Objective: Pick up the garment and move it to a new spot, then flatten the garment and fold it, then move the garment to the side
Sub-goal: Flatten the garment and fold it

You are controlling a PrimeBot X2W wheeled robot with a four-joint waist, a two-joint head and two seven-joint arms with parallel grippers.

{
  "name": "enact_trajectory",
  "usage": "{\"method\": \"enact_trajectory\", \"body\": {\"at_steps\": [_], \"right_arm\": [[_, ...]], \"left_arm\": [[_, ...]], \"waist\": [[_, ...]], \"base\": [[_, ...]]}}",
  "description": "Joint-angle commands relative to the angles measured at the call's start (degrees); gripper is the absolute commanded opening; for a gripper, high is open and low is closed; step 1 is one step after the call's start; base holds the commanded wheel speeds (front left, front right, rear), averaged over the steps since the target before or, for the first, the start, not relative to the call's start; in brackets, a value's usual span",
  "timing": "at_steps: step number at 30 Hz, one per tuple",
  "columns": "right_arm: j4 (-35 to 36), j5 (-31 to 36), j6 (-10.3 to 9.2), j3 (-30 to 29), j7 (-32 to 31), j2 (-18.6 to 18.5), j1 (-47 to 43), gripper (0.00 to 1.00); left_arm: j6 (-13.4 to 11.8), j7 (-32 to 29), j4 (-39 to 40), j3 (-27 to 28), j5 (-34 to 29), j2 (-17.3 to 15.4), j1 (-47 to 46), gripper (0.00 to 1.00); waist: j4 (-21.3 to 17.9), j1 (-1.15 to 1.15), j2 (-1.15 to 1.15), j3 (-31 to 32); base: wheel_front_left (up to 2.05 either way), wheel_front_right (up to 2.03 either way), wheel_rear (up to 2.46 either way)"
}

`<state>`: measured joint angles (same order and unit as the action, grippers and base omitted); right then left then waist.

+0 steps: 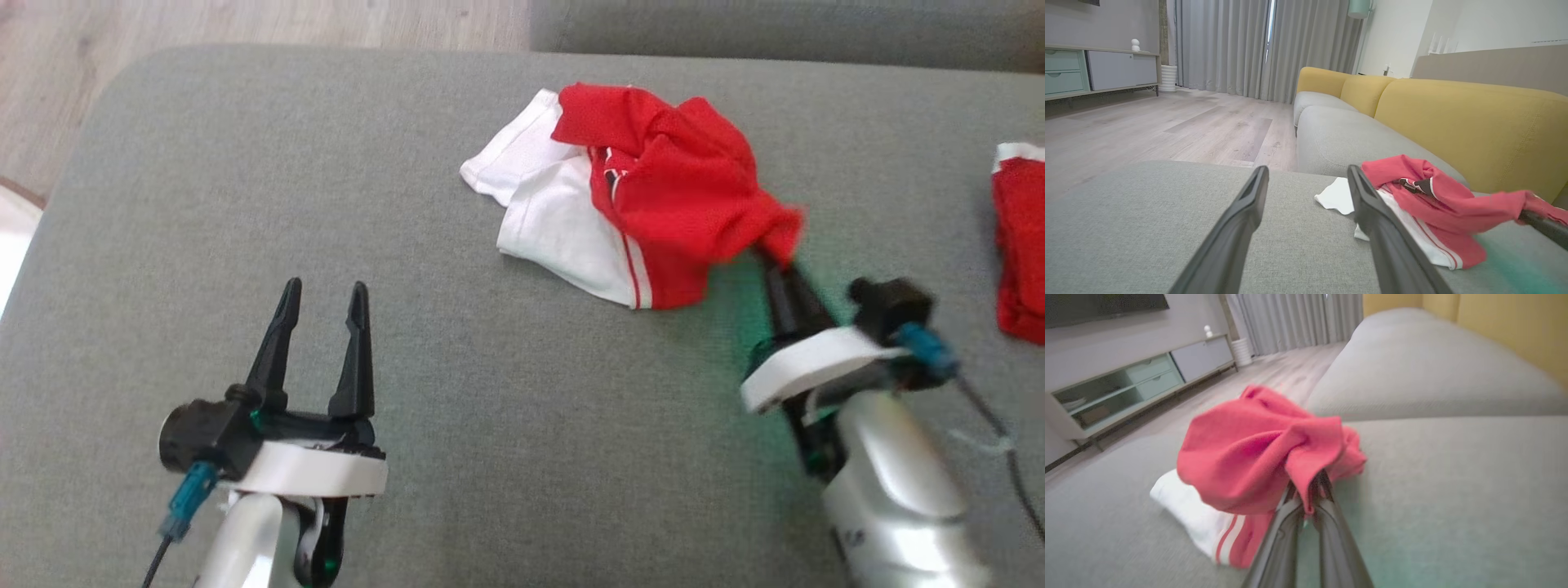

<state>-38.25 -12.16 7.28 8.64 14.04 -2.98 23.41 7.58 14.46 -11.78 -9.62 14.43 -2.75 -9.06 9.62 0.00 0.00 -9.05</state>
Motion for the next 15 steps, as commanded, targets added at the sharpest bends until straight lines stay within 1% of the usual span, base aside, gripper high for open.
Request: {"method": "enact_trajectory", "body": {"at_steps": [1,4,10,12,13,14,15], "right_arm": [[2.3,0.9,0.21,-0.2,0.8,0.1,2.4,0.00],[4.2,4.9,0.21,-7.8,0.9,0.1,2.1,0.00],[6.0,15.6,0.21,-25.3,-0.4,0.1,0.8,0.00],[5.6,17.8,0.21,-29.0,-1.7,0.1,0.4,0.00],[5.2,18.3,0.21,-29.8,-2.2,0.1,0.3,0.00],[4.9,18.6,0.21,-30.3,-2.3,0.1,0.2,0.47],[4.5,18.8,0.21,-30.3,-2.1,0.1,0.1,1.00]], "left_arm": [[-0.1,0.5,1.7,1.7,0.5,-0.1,-1.1,1.00],[-0.1,0.5,1.8,1.9,0.7,-0.1,-0.3,1.00],[-0.1,0.5,2.1,1.4,0.7,-0.1,0.5,1.00],[-0.1,0.5,2.2,1.5,0.8,-0.1,0.5,1.00],[-0.1,0.5,2.2,1.6,0.8,-0.1,0.5,1.00],[-0.1,0.5,2.3,1.7,0.8,-0.1,0.5,1.00],[-0.1,0.5,2.3,1.8,0.8,-0.1,0.5,1.00]], "waist": [[-0.5,0.00,0.00,0.8],[-1.2,0.00,0.00,1.9],[-2.2,0.00,0.00,2.6],[-2.5,0.00,0.00,2.8],[-2.7,0.00,0.00,2.9],[-2.8,0.00,0.00,2.9],[-3.1,0.00,0.00,2.9]], "base": [[0.00,0.00,0.00],[0.00,0.00,0.00],[0.00,0.00,0.00],[0.00,0.00,0.00],[0.00,0.00,0.00],[0.00,0.00,0.00],[0.00,0.00,0.00]]}}
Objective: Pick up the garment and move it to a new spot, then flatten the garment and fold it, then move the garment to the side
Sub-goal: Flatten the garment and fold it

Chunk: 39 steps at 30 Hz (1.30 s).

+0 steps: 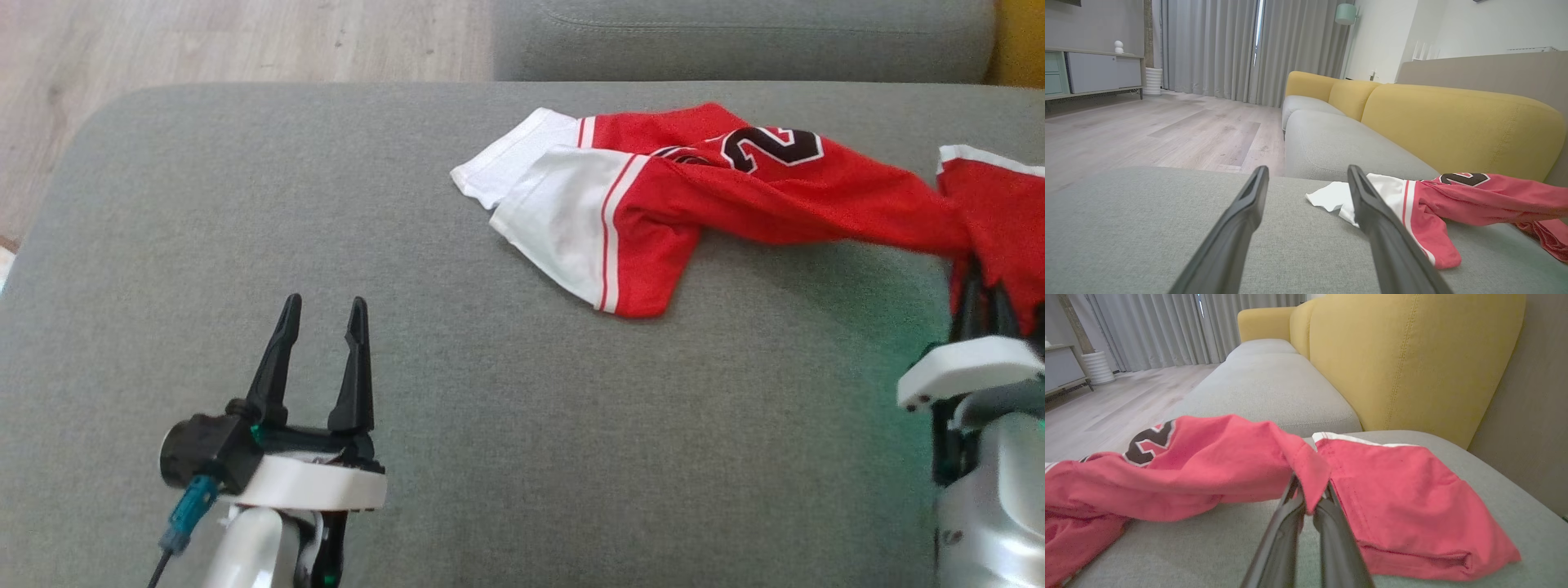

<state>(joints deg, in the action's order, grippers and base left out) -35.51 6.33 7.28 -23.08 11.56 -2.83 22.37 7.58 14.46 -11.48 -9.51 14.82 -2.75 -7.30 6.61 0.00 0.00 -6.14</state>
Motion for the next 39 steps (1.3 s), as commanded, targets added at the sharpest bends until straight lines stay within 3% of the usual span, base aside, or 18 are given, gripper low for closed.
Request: {"method": "enact_trajectory", "body": {"at_steps": [1,7,10,18,27,32,39], "right_arm": [[1.3,0.1,0.21,1.8,0.5,0.0,1.0,1.00],[0.8,-2.6,0.21,5.9,2.7,0.0,0.1,1.00],[2.8,-6.4,0.21,11.4,3.3,0.0,-1.2,1.00],[15.9,-15.1,0.21,23.2,3.4,0.0,-10.5,1.00],[20.4,-17.1,0.21,25.5,3.4,0.0,-13.0,1.00],[22.2,-17.8,0.21,25.3,3.4,0.0,-11.5,1.00],[22.4,-18.7,0.21,26.8,3.4,0.0,-10.4,1.00]], "left_arm": [[-0.1,0.5,2.0,1.7,0.4,-0.1,-1.2,1.00],[-0.1,0.5,2.1,2.2,0.2,-0.1,-0.9,1.00],[-0.1,0.5,2.7,2.5,0.3,-0.1,-0.8,1.00],[-0.1,0.5,3.8,2.9,1.0,-0.1,-0.6,1.00],[-0.1,0.5,2.2,2.1,0.7,-0.1,-3.2,1.00],[-0.1,0.1,-6.3,-0.9,-1.0,-0.6,-10.0,1.00],[-1.7,-6.1,-19.6,-2.2,-1.6,-0.5,-20.1,1.00]], "waist": [[-0.4,0.00,0.00,0.1],[-2.6,0.00,0.00,0.9],[-3.8,0.00,0.00,1.5],[-7.3,0.00,0.00,1.4],[-10.7,0.00,0.00,-1.6],[-12.5,0.00,0.00,-4.8],[-14.6,0.00,0.00,-7.8]], "base": [[0.00,0.00,0.00],[0.00,0.00,0.00],[0.00,0.00,0.00],[0.00,0.00,0.00],[0.00,0.00,0.00],[0.00,0.00,0.00],[0.00,0.00,0.00]]}}
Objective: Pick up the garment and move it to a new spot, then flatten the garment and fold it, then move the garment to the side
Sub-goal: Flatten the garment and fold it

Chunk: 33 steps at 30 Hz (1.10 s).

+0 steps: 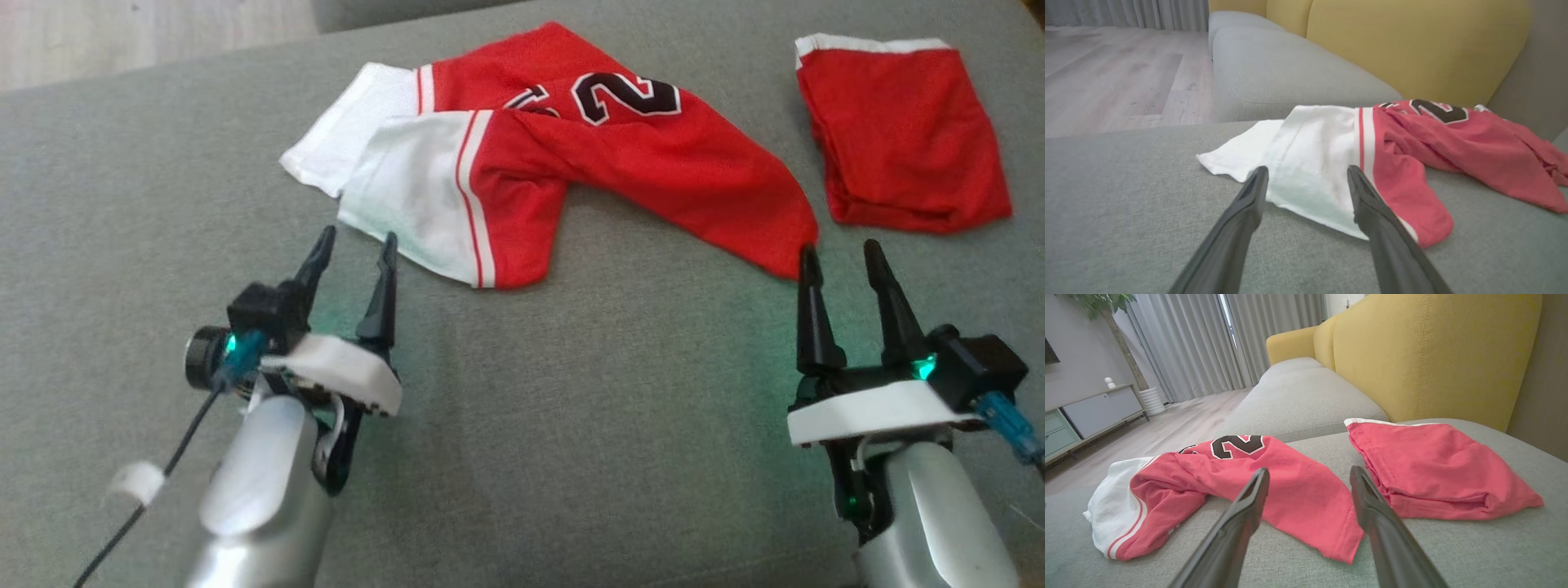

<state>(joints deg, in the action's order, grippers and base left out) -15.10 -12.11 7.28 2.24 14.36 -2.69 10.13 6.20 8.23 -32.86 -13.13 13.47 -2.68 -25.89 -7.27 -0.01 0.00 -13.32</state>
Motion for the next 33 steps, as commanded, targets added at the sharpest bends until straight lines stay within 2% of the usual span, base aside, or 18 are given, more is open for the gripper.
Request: {"method": "enact_trajectory", "body": {"at_steps": [1,6,12,25,26,27,28,33], "right_arm": [[2.0,-0.4,0.21,1.7,0.6,-0.2,2.0,1.00],[2.0,-1.2,0.21,2.2,0.6,-0.2,2.6,1.00],[1.9,-1.6,0.21,2.3,0.6,-0.2,2.8,1.00],[2.0,-1.9,0.21,2.3,0.6,-0.2,3.2,1.00],[2.0,-1.9,0.21,2.3,0.6,-0.2,3.2,1.00],[2.0,-1.9,0.21,2.3,0.6,-0.2,3.2,1.00],[2.0,-1.9,0.21,2.2,0.6,-0.2,3.2,1.00],[1.8,-1.9,0.21,1.9,0.6,-0.2,3.2,1.00]], "left_arm": [[-1.0,-0.7,0.0,1.7,-0.2,-0.5,-2.7,1.00],[-3.6,-1.5,-6.8,3.0,0.0,-0.9,-7.4,1.00],[-4.8,-0.3,-12.7,3.9,0.5,-1.4,-10.8,1.00],[-4.2,0.6,-21.1,3.9,2.1,-1.6,-14.9,1.00],[-4.0,0.6,-21.6,3.8,2.2,-1.6,-15.2,0.72],[-3.9,0.6,-22.1,3.7,2.3,-1.6,-15.5,0.18],[-3.7,0.8,-22.5,3.6,2.3,-1.5,-15.7,0.00],[-3.1,2.9,-23.1,3.4,2.8,-1.4,-16.2,0.00]], "waist": [[-1.0,0.01,0.00,-1.0],[-2.4,0.01,0.00,-2.0],[-3.2,0.01,0.00,-2.5],[-3.6,0.01,0.00,-3.4],[-3.6,0.01,0.00,-3.5],[-3.6,0.01,0.00,-3.5],[-3.6,0.01,0.00,-3.5],[-3.3,0.01,0.00,-3.2]], "base": [[0.00,0.00,0.00],[0.00,0.00,0.00],[0.00,0.00,0.00],[0.00,0.00,0.00],[0.00,0.00,0.00],[0.00,0.00,0.00],[0.00,0.00,0.00],[0.00,0.00,0.00]]}}
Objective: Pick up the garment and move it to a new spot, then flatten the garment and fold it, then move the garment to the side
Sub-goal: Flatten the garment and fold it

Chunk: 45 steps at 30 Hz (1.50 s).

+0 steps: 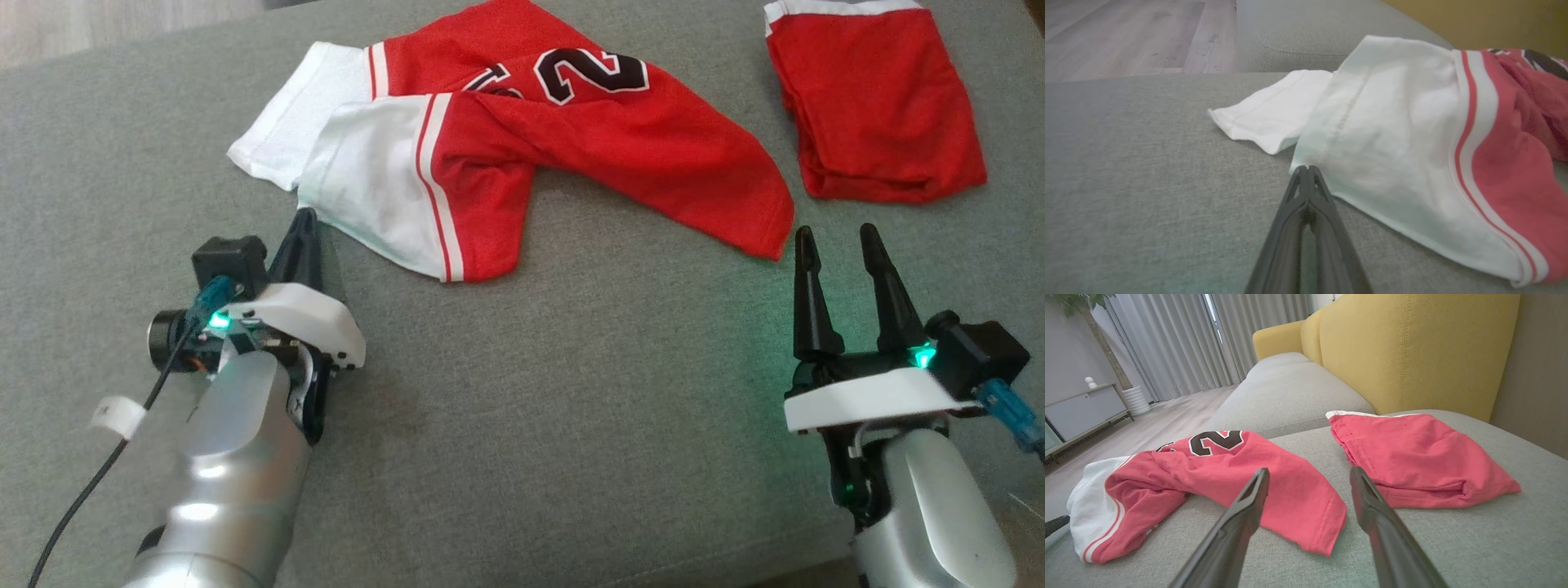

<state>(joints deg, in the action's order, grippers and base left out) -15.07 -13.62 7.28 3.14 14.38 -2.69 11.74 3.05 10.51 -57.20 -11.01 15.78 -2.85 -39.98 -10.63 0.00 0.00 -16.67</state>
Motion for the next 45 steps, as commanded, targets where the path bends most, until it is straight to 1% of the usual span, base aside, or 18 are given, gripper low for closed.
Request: {"method": "enact_trajectory", "body": {"at_steps": [1,5,8,15,19,27,33,36,37,38,39,45], "right_arm": [[1.7,-0.3,0.21,0.9,0.6,-0.2,1.6,1.00],[1.5,-0.1,0.21,0.7,0.6,-0.2,1.5,1.00],[1.4,0.1,0.21,0.6,0.6,-0.2,1.4,1.00],[1.1,0.4,0.21,0.6,0.6,-0.2,1.0,1.00],[1.0,0.4,0.21,0.9,0.6,-0.2,0.8,1.00],[1.7,0.3,0.21,1.8,0.6,-0.2,-0.5,1.00],[2.0,0.9,0.21,2.3,0.6,-0.2,-2.3,1.00],[1.9,0.9,0.21,2.7,0.6,-0.2,-2.9,1.00],[1.8,0.9,0.21,2.8,0.6,-0.2,-3.1,1.00],[1.7,0.9,0.21,3.0,0.6,-0.2,-3.2,1.00],[1.7,0.9,0.21,3.1,0.6,-0.2,-3.3,1.00],[1.6,0.9,0.21,3.4,0.6,-0.2,-3.6,1.00]], "left_arm": [[0.1,1.4,1.3,1.4,0.7,-1.2,-2.2,0.00],[0.3,3.6,3.3,1.9,1.3,-1.1,-2.2,0.00],[0.1,4.3,6.5,2.7,1.3,-1.4,-1.7,0.00],[-1.2,4.5,21.7,6.4,-0.5,-2.8,2.2,0.00],[-0.4,4.5,28.1,8.3,-1.3,-3.3,5.0,0.00],[1.9,4.5,33.2,8.8,-1.5,-3.3,12.9,0.00],[2.9,4.5,35.7,7.6,0.0,-2.0,22.0,0.00],[3.3,4.5,36.9,6.7,1.5,-1.2,26.4,0.00],[3.3,4.5,37.3,6.6,1.9,-1.1,27.7,0.18],[3.4,4.5,37.6,6.4,2.3,-0.9,28.8,0.60],[3.4,4.5,38.0,6.3,2.7,-0.7,29.7,1.00],[2.9,4.5,39.5,5.9,3.1,-0.3,31.7,1.00]], "waist": [[0.2,0.00,0.00,0.3],[1.0,0.00,0.00,1.1],[1.7,0.00,0.00,1.9],[3.2,0.00,0.00,3.5],[3.9,0.00,0.00,4.2],[6.3,0.00,0.00,6.5],[8.9,0.00,0.00,8.9],[9.6,0.00,0.00,10.0],[9.8,0.00,0.00,10.2],[9.9,0.00,0.00,10.4],[9.9,0.00,0.00,10.6],[10.2,0.00,0.00,10.8]], "base": [[0.00,0.00,0.00],[0.00,0.00,0.00],[0.00,0.00,0.00],[0.00,0.00,0.00],[0.00,0.00,0.00],[0.00,0.00,0.00],[0.00,0.00,0.00],[0.00,0.00,0.00],[0.00,0.00,0.00],[0.00,0.00,0.00],[0.00,0.00,0.00],[0.00,0.00,0.00]]}}
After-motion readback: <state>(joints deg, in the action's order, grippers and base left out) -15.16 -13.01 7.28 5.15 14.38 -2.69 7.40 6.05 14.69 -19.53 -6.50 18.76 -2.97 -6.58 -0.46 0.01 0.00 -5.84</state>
